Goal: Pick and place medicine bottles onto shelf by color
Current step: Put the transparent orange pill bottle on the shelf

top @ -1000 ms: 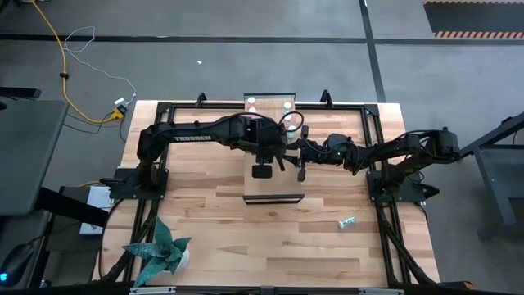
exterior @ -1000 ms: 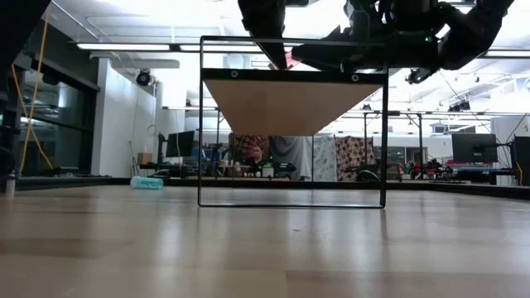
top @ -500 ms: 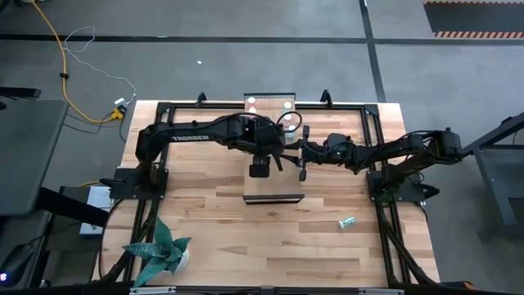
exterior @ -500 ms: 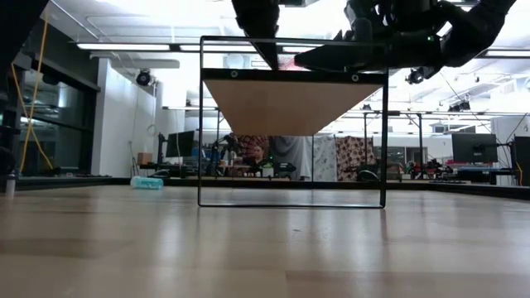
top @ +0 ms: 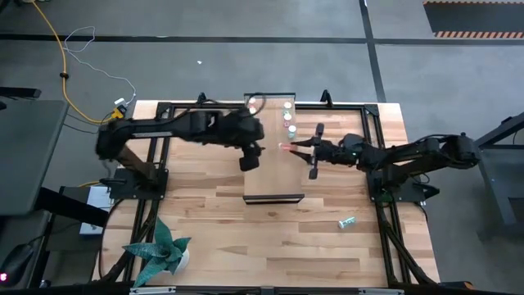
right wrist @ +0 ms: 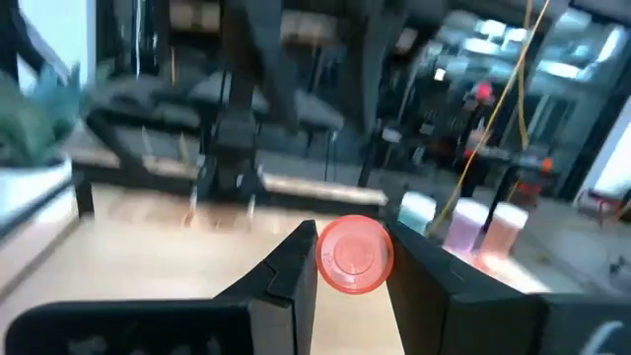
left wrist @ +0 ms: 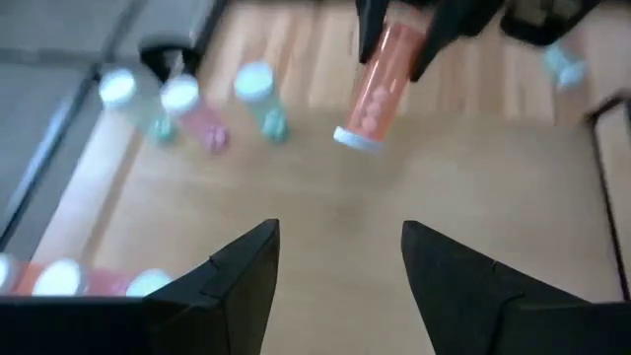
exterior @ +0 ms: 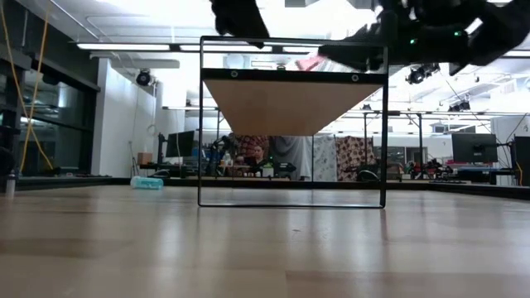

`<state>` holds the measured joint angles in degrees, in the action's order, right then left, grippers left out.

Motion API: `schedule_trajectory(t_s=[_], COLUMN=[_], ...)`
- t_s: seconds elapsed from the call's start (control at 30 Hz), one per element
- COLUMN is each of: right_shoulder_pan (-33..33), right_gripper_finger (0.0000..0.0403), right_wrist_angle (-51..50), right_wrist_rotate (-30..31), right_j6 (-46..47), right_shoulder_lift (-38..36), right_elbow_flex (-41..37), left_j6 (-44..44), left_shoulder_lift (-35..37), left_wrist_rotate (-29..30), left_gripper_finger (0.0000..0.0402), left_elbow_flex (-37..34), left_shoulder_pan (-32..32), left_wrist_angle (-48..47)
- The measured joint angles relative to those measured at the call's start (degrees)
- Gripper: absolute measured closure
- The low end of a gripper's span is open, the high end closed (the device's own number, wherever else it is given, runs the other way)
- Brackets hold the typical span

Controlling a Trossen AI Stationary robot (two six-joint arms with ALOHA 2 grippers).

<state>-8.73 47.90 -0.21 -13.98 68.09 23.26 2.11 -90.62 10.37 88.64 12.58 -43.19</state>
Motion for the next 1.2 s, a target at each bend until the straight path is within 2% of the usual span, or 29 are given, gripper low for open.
schedule_trajectory(t_s=[0.1,0.27,0.4,0.47,0.7,0.8,0.97,1.2], right_shoulder_pan=[0.2,1.7,2.9,3.1,3.1,3.2,3.0,3.0], right_gripper_finger=[0.0313,0.0313,0.0313,0.0313,0.0313,0.0313,0.0313,0.0313], right_wrist_angle=[6.1,14.2,20.8,23.8,27.0,26.9,27.2,27.5], right_wrist_rotate=[-1.9,-6.0,-6.0,-5.9,-5.9,-6.1,-6.1,-6.2], right_j6=[1.1,2.4,1.9,1.3,-1.4,-1.6,-1.6,-2.2], right_shoulder_lift=[-0.7,0.5,1.6,1.9,5.9,8.4,11.6,13.8], right_elbow_flex=[-1.4,-1.5,-0.9,-0.3,6.4,9.0,12.4,15.7], left_j6=[-0.4,-1.3,-3.1,-4.2,-7.4,-8.4,-10.5,-11.0], left_shoulder_lift=[6.5,12.0,11.2,10.0,0.8,-3.2,-7.3,-7.4], left_wrist_rotate=[-1.0,-5.3,-7.9,-8.6,-11.2,-12.7,-12.9,-13.5], left_gripper_finger=[0.0199,0.0199,0.0200,0.0200,0.0200,0.0200,0.0200,0.0200], left_elbow_flex=[-12.9,-32.1,-41.4,-44.0,-44.5,-42.8,-39.6,-37.4], left_shoulder_pan=[0.0,0.0,0.0,0.0,-0.6,-0.7,-0.6,-0.6], left_wrist_angle=[16.5,52.9,76.4,83.7,104.9,110.6,116.9,120.4])
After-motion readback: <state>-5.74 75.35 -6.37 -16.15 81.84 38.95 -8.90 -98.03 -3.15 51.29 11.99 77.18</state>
